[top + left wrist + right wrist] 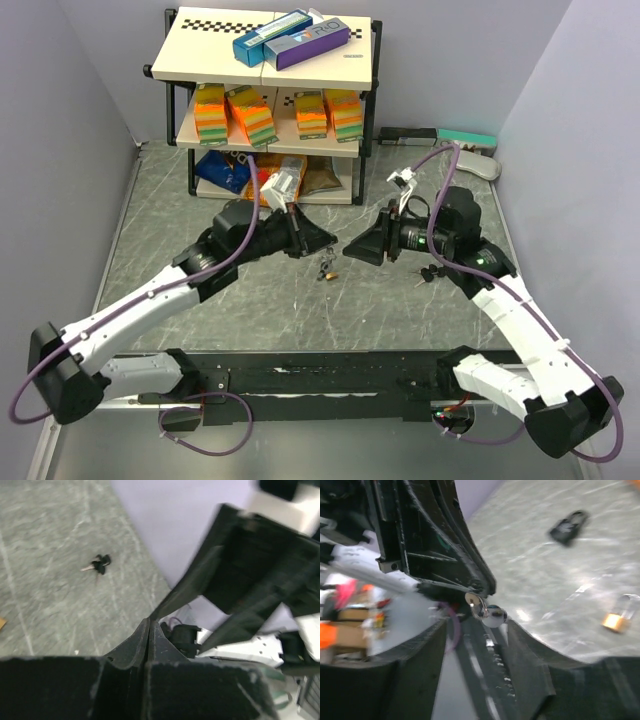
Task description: Unlock with the key
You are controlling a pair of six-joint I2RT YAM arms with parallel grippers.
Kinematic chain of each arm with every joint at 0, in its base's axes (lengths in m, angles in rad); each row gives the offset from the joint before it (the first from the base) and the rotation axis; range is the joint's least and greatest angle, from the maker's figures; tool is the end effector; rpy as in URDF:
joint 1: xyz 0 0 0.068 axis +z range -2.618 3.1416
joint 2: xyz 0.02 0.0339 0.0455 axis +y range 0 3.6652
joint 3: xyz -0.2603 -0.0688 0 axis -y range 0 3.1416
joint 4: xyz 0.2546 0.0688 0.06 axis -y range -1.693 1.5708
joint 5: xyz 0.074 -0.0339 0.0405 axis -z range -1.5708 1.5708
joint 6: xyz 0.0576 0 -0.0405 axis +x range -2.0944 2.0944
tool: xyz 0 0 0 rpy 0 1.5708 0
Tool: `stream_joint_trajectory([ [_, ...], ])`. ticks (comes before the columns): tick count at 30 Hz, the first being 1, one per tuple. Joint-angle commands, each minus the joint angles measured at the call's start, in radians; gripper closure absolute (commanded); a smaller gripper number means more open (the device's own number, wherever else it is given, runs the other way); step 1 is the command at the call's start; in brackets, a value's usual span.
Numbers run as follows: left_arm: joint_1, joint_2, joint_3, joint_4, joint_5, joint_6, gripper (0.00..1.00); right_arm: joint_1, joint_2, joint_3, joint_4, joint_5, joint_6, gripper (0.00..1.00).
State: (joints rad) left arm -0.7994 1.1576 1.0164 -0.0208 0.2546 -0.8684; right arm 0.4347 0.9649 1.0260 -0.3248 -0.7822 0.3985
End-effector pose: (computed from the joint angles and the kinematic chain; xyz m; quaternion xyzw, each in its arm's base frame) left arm 0.2016 -0.2281 0.3545 0.0561 0.7582 -0.5407 0.3600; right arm 0.1943 0.1350 0.3730 -0.2450 0.7297 0.5042 0.3916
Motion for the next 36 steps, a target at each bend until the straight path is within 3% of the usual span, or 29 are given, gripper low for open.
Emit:
stream_joint_trajectory([
  [1,0.012,-0.084,-0.085,0.235,0.109,-0.003,0.99,-0.019,-0.003,-0.066,0.288,-0.235,0.216,0.46],
  [7,0.014,-0.093,-0.134,0.349,0.189,-0.058,0.99,-0.019,0.000,-0.107,0.418,-0.279,0.316,0.53],
  [14,0.014,-0.084,-0.141,0.395,0.198,-0.076,0.99,-0.017,0.000,-0.118,0.394,-0.275,0.300,0.62],
  [36,0.014,-0.019,-0.122,0.461,0.242,-0.115,0.99,0.006,0.024,-0.132,0.432,-0.272,0.313,0.72],
])
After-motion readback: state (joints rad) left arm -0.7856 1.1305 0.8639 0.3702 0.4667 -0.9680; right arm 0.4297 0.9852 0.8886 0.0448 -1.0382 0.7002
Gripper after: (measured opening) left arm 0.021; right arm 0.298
